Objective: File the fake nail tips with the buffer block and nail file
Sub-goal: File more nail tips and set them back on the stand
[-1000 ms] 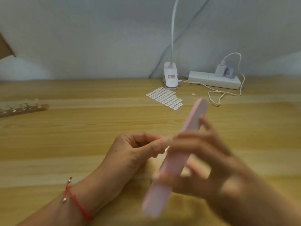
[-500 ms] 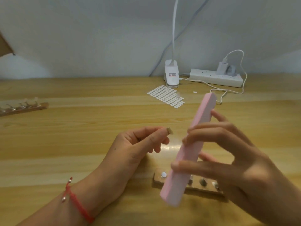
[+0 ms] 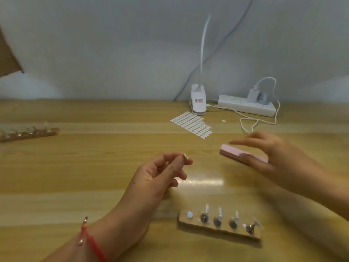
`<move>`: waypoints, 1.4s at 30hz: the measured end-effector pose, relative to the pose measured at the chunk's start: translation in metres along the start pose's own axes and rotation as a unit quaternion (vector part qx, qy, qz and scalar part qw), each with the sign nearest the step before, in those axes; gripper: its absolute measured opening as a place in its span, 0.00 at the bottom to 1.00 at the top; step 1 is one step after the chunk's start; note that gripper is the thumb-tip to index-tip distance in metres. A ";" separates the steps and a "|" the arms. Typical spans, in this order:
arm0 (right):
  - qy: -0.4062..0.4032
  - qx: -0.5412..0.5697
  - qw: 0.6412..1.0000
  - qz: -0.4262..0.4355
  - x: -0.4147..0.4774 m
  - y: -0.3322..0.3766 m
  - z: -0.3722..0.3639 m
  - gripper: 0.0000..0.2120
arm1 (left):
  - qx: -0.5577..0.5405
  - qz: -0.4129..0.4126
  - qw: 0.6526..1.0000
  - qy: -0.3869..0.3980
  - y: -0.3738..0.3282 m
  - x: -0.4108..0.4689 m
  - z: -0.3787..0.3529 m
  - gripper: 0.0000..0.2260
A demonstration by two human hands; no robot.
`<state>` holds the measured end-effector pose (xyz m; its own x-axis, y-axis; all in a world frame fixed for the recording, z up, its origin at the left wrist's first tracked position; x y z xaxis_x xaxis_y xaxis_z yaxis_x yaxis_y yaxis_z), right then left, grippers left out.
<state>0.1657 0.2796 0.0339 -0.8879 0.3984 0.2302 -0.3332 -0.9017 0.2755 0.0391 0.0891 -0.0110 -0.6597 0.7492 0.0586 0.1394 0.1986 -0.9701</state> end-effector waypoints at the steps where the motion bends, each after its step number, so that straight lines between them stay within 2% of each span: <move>1: -0.004 0.016 1.000 0.021 0.014 0.006 0.005 0.16 | -0.006 0.001 1.000 -0.005 0.000 0.001 0.001 0.11; 4: -0.035 -0.008 0.998 0.050 0.068 0.012 0.004 0.15 | -0.024 0.002 1.000 -0.005 0.001 0.002 0.001 0.09; 9: -0.018 -0.050 0.999 -0.005 0.144 0.007 -0.032 0.18 | -0.038 0.015 0.999 -0.001 0.003 0.002 0.002 0.13; 13: 0.033 -0.116 0.993 -0.006 0.167 0.002 -0.056 0.17 | -0.049 0.012 0.999 0.000 0.003 0.004 0.003 0.13; 17: 0.024 -0.127 0.992 -0.009 0.176 0.000 -0.055 0.13 | -0.046 0.010 0.999 0.005 0.003 0.006 0.002 0.12; 20: 0.011 -0.131 0.991 -0.027 0.176 -0.008 -0.050 0.15 | -0.049 0.009 0.999 0.007 0.004 0.005 0.002 0.12; 22: -0.038 -0.068 0.996 -0.040 0.171 -0.008 -0.038 0.14 | -0.054 0.016 0.998 0.005 0.004 0.005 0.003 0.12; 24: -0.106 0.069 0.991 -0.047 0.156 0.001 -0.021 0.12 | -0.059 0.021 0.998 0.004 0.005 0.006 0.004 0.12; 26: -0.138 0.232 0.963 -0.015 0.129 0.024 -0.009 0.12 | -0.056 0.023 0.998 0.004 0.005 0.007 0.005 0.12; 28: -0.141 0.315 0.937 0.048 0.094 0.051 0.001 0.12 | -0.050 0.018 0.999 0.008 0.004 0.008 0.004 0.13; 32: -0.155 0.327 0.923 0.133 0.032 0.090 0.011 0.13 | -0.039 0.007 0.999 0.010 0.003 0.008 0.002 0.12; 39: -0.155 0.350 0.914 0.135 0.004 0.090 -0.003 0.17 | 0.017 -0.023 0.999 0.041 -0.001 0.002 -0.004 0.11; 42: -0.183 0.313 0.918 0.161 -0.007 0.095 0.002 0.18 | 0.017 -0.025 0.999 0.039 -0.001 0.002 -0.004 0.11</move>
<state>0.1406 0.1918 0.0603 -0.7040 0.2608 0.6606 0.2777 -0.7550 0.5940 0.0403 0.0931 -0.0089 -0.6048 0.7868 0.1233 0.0817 0.2153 -0.9731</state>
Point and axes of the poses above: each hand's wrist, its own x-axis towards the middle knuckle, its own z-axis out of the back of the hand, y = z × x, the point moved 7 cm from there along x, towards the middle knuckle, and after that the axes turned 2 degrees about -y, right-handed, at the moved point
